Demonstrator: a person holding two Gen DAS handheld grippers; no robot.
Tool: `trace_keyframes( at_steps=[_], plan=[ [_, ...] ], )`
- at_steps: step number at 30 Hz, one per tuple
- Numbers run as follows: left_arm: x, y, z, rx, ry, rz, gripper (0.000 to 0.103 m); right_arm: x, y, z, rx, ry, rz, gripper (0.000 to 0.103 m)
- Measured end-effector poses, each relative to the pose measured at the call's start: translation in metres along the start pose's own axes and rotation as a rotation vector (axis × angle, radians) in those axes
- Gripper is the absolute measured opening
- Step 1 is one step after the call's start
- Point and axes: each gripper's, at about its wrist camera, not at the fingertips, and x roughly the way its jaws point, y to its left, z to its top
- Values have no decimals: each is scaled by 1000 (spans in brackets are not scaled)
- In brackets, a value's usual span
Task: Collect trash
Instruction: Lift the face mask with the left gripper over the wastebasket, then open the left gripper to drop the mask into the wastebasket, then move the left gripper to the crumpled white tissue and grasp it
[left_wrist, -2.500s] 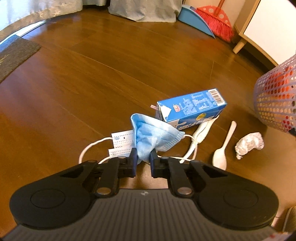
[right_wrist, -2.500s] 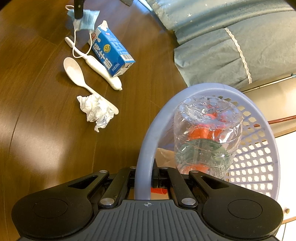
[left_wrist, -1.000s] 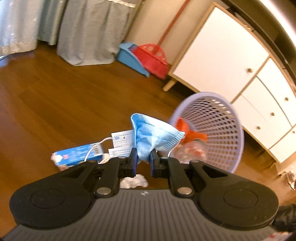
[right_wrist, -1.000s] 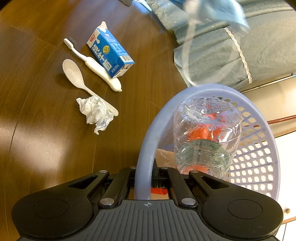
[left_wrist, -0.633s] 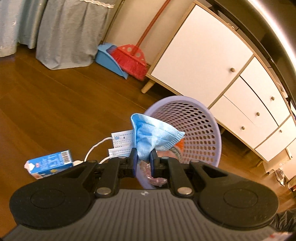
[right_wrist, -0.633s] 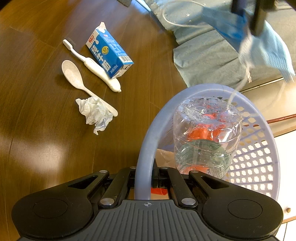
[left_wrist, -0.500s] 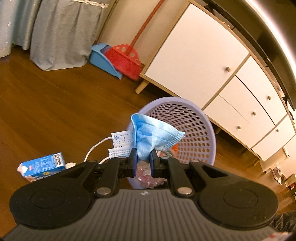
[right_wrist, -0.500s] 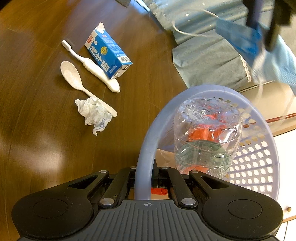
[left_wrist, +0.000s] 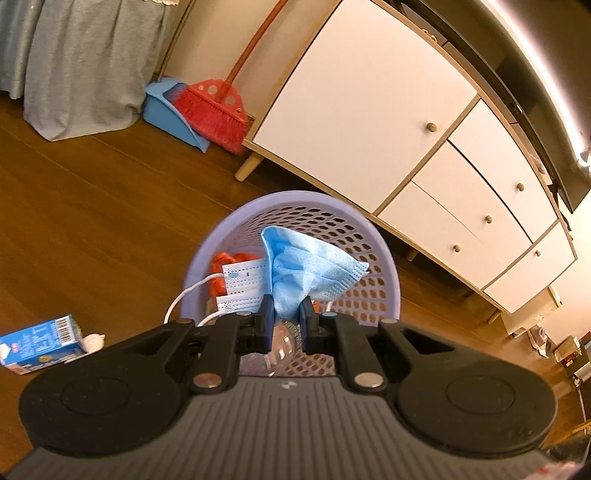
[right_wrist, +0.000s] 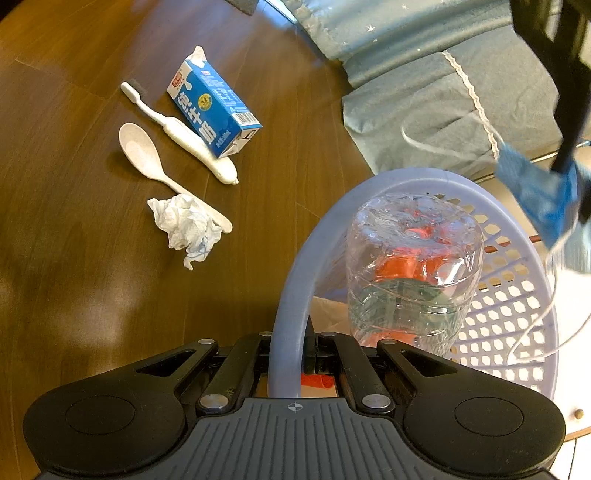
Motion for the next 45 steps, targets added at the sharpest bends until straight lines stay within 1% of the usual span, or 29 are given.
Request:
trace_keyframes(
  at_steps=[6,7,8,9,13,19,27,33,39,45],
  plan=[
    [19,-14,9,0,-12,-35,12,0,0,-1,5,-1,1,0],
    [23,-15,11,-3,-17,-46,17,0,0,-1,6,-2,1,0],
    [27,-15,12,-4,-18,-49,31,0,0,-1,6,-2,1,0],
    [30,-15,13,-6,-16,-44,35,0,0,-1,6,-2,1,0],
    [28,-12,16,3,-33,-25,35,0,-2,-2,10,-4,1,0],
    [16,6,11,-14,-38,11,35,0,-2,-1,11,-3,-1,0],
    [4,29,1,-15,-21,61,35,0,-3,-2,8,-3,1,0],
    [0,53,-8,-26,2,123,38,-1,-4,-3,6,-4,-1,0],
    [-8,78,-18,-41,13,167,44,-1,-3,-4,0,-3,0,0],
    [-26,108,-35,-31,17,206,52,-2,-3,-5,-2,-3,-1,0]
  ],
)
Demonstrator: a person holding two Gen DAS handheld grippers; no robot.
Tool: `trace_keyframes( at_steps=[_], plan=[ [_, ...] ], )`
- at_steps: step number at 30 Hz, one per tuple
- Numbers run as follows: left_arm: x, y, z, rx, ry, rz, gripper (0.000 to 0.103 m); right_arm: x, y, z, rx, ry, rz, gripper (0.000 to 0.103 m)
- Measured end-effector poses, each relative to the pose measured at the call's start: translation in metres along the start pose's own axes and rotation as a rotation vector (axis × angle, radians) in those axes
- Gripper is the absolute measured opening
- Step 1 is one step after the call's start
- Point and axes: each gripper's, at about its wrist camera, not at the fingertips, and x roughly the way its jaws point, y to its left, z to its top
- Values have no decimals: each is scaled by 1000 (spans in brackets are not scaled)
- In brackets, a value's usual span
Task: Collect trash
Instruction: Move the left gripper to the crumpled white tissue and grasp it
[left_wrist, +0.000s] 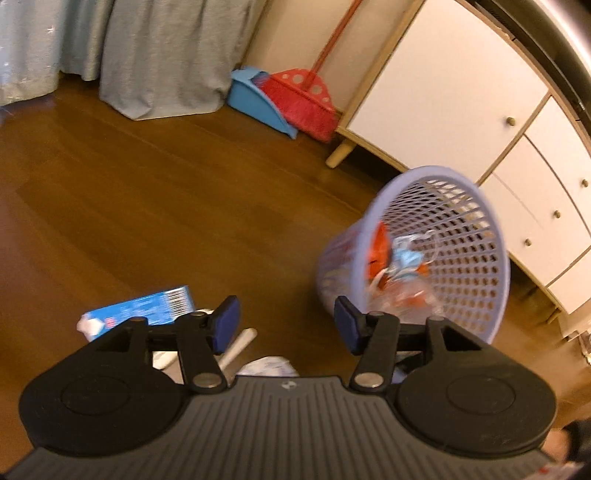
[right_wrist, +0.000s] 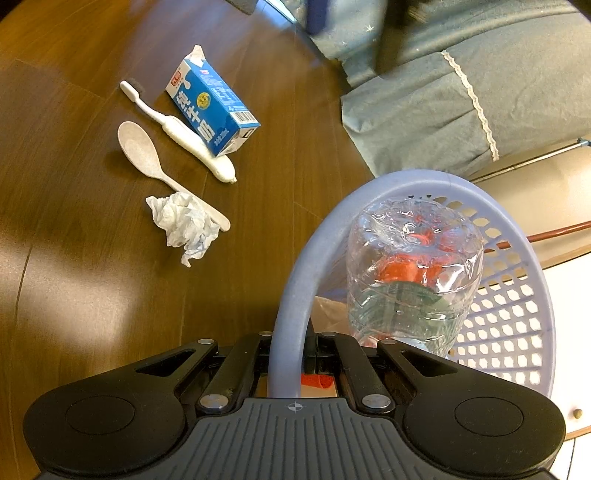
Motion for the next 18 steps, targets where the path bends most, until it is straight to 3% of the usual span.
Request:
trace_keyframes(
  at_steps=[8,18],
  plan=[
    [-10,56,-39,-22,20,90,53,0,0,-1,-5,-1,0,0],
    [2,71,-87,67,58,115,59,0,0,-1,-8,-2,1,0]
  ],
)
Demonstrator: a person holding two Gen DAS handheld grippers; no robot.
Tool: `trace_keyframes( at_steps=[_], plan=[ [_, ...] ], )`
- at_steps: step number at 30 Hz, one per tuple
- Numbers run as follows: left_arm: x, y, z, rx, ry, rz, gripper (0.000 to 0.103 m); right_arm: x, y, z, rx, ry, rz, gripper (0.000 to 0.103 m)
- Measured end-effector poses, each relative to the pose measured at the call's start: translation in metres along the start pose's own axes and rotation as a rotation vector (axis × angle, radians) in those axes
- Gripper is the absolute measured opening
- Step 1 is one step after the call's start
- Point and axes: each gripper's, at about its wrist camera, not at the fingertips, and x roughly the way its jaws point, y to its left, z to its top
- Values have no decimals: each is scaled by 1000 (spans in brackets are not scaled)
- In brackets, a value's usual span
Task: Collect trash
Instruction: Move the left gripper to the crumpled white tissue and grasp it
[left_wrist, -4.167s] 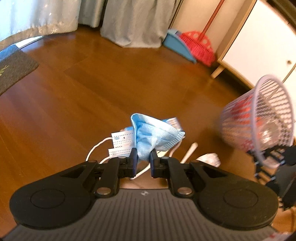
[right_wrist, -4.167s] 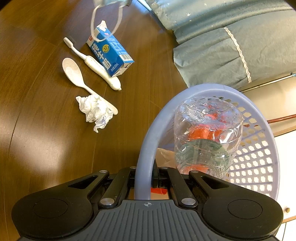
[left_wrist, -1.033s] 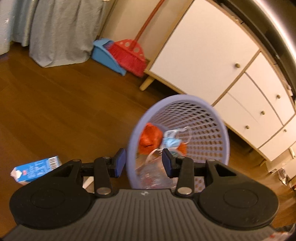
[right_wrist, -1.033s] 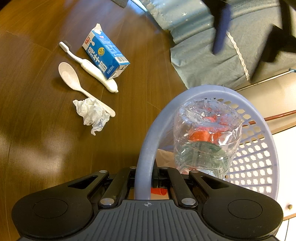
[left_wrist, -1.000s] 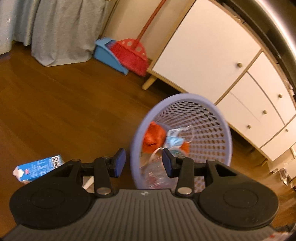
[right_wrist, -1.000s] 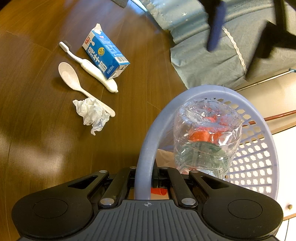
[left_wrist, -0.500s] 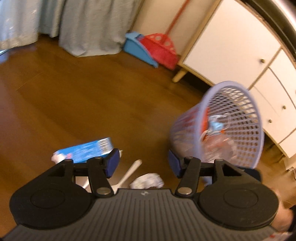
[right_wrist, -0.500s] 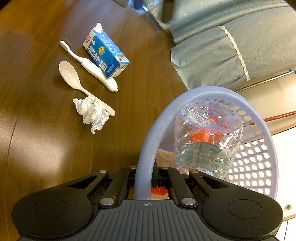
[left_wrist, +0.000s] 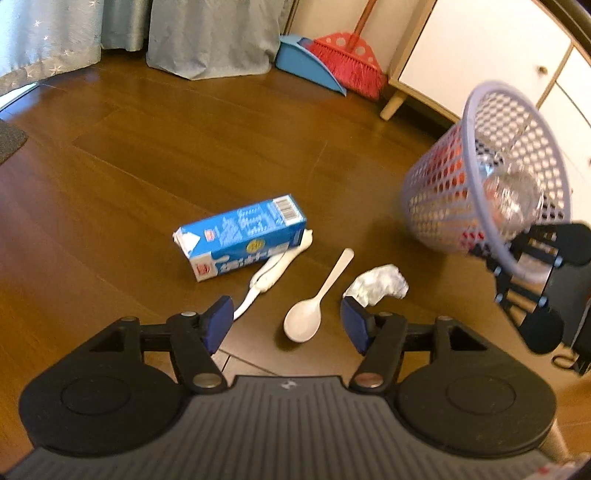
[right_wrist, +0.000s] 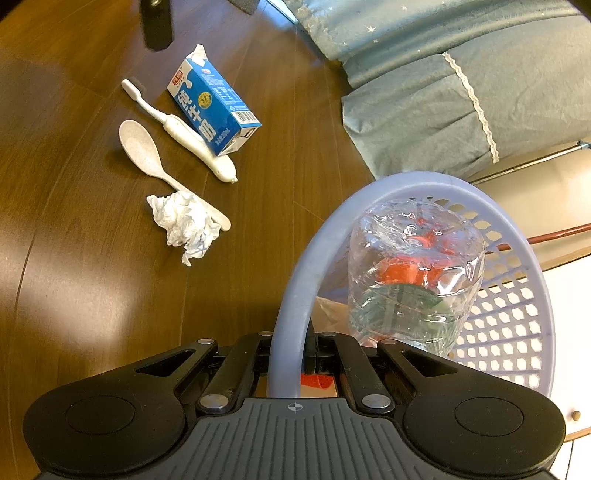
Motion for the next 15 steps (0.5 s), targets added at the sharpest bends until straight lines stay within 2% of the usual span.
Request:
trace_keyframes(
  at_steps=[15],
  plan=[
    [37,-22,-11,159,7,-29,59,0,0,1,-11,-3,0,0]
  ],
)
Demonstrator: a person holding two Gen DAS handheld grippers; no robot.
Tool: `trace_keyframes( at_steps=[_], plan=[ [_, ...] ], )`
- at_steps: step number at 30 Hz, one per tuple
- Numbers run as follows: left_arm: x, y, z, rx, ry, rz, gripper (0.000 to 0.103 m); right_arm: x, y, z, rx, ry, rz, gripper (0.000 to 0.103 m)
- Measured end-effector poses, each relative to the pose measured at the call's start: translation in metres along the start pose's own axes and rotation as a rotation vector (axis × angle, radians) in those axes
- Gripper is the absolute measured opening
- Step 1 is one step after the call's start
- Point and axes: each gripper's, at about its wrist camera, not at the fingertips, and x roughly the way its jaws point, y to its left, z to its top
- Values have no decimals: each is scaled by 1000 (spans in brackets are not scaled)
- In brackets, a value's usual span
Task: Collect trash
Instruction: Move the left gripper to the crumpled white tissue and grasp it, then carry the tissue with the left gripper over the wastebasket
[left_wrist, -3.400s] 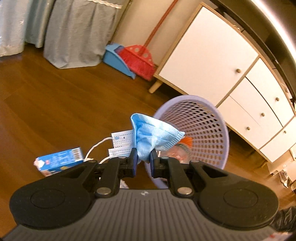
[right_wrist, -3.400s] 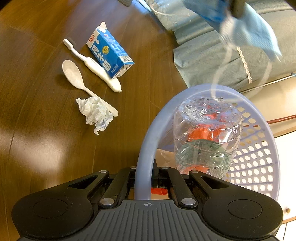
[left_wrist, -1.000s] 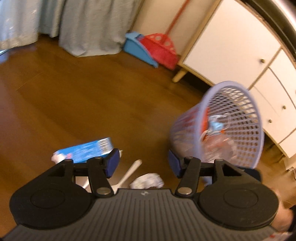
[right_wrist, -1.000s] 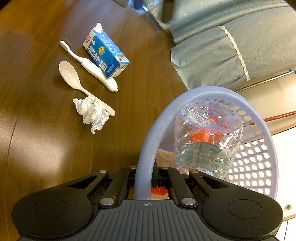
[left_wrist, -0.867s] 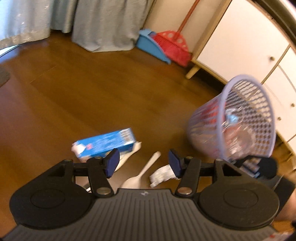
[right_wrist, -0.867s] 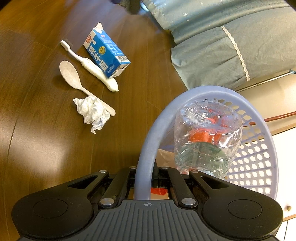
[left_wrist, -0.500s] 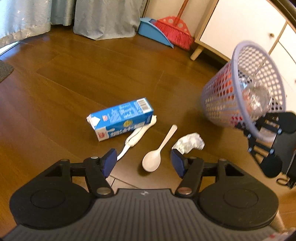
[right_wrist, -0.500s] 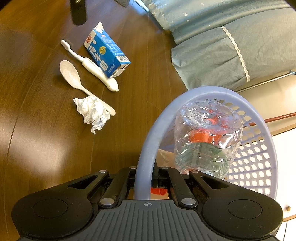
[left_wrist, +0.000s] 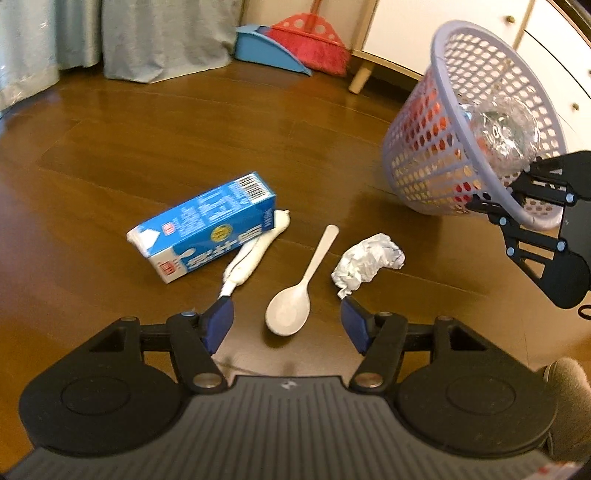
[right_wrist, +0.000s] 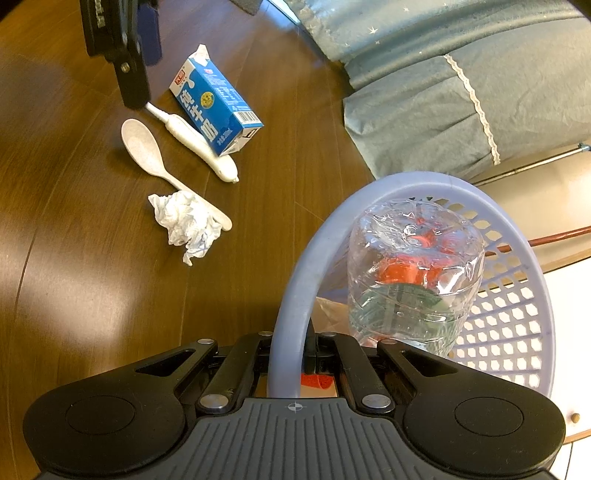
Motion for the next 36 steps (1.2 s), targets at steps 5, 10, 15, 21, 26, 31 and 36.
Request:
trace_keyframes(
  at_steps=[5,10,15,21,26,31,36],
  plan=[
    [16,-13,11,24,-13,-23,59,0,0,0,-3,-1,1,0],
    [33,-26,21,35,-12,-45,58,0,-1,0,-5,-3,1,0],
    [56,-38,24,68,21,-53,55,0,-3,-1,-4,-6,2,0],
    [79,-45,25,80,65,-54,50,1,-4,1,4,-7,2,0],
    [92,-50,27,101,81,-63,43,1,-4,-1,2,-9,2,0],
    [99,-56,28,110,100,-58,34,1,-5,-1,6,-9,2,0],
    [101,-55,28,107,110,-49,18,1,-5,-2,7,-10,2,0]
  ],
)
